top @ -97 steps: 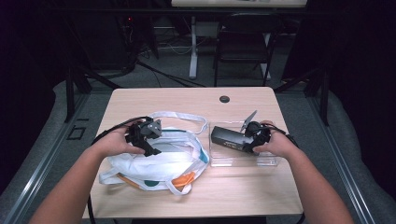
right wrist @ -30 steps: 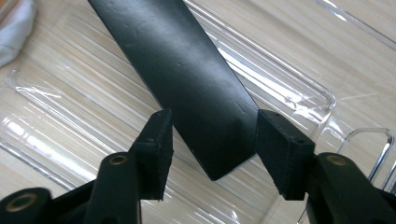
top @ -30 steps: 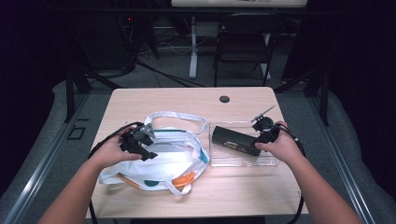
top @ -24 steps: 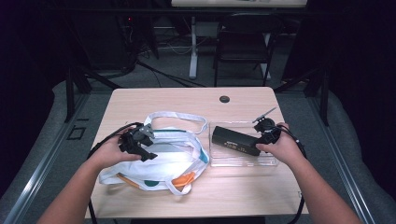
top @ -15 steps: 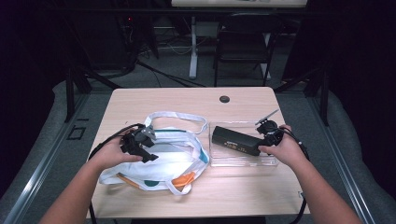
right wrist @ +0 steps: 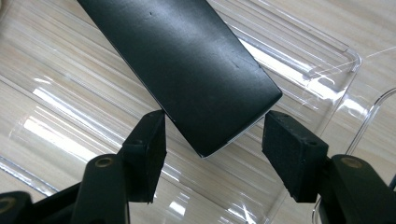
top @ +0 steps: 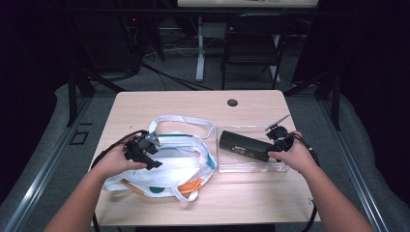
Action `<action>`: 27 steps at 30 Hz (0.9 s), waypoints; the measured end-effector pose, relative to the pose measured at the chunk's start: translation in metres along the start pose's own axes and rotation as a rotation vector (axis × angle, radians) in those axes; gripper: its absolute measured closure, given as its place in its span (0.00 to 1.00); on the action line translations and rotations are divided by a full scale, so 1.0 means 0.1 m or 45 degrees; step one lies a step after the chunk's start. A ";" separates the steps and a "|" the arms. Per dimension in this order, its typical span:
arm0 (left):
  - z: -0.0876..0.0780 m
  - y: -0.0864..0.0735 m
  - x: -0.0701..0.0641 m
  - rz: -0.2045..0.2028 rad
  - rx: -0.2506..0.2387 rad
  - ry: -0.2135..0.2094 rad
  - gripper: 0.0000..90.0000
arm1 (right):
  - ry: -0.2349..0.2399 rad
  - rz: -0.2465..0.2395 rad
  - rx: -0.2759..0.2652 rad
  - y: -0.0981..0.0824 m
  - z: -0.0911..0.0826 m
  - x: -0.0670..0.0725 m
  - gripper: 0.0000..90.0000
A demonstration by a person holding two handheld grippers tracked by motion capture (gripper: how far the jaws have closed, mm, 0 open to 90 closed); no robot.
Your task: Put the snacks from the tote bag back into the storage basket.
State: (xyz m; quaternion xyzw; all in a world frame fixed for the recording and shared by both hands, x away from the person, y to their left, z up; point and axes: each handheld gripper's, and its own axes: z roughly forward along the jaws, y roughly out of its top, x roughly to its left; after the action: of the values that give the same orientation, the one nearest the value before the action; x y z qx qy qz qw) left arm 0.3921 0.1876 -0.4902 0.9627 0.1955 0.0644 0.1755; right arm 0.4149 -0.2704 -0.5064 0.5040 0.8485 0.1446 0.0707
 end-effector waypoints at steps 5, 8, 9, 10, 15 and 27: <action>0.01 -0.01 -0.03 -0.019 0.002 0.018 0.49 | -0.010 0.001 -0.005 0.02 0.02 0.00 0.48; 0.03 -0.03 -0.03 -0.033 -0.015 0.013 0.50 | -0.006 -0.009 -0.002 0.04 0.03 -0.02 0.52; 0.04 -0.03 -0.03 -0.044 -0.017 0.012 0.50 | -0.005 -0.004 -0.003 0.04 0.03 -0.02 0.54; 0.04 -0.04 -0.04 -0.054 -0.024 0.015 0.51 | -0.006 -0.006 -0.009 0.05 0.02 -0.02 0.55; 0.05 -0.03 -0.07 -0.059 -0.023 0.032 0.52 | 0.003 -0.006 -0.007 0.08 0.03 -0.05 0.55; 0.06 -0.04 -0.13 -0.118 -0.049 0.053 0.54 | -0.005 -0.020 -0.016 0.17 0.06 -0.09 0.56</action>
State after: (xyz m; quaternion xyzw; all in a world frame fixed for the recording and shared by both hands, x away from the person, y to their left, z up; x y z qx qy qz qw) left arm 0.3797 0.1844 -0.4979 0.9476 0.2421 0.0799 0.1925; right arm 0.4351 -0.2693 -0.5074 0.4973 0.8513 0.1485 0.0768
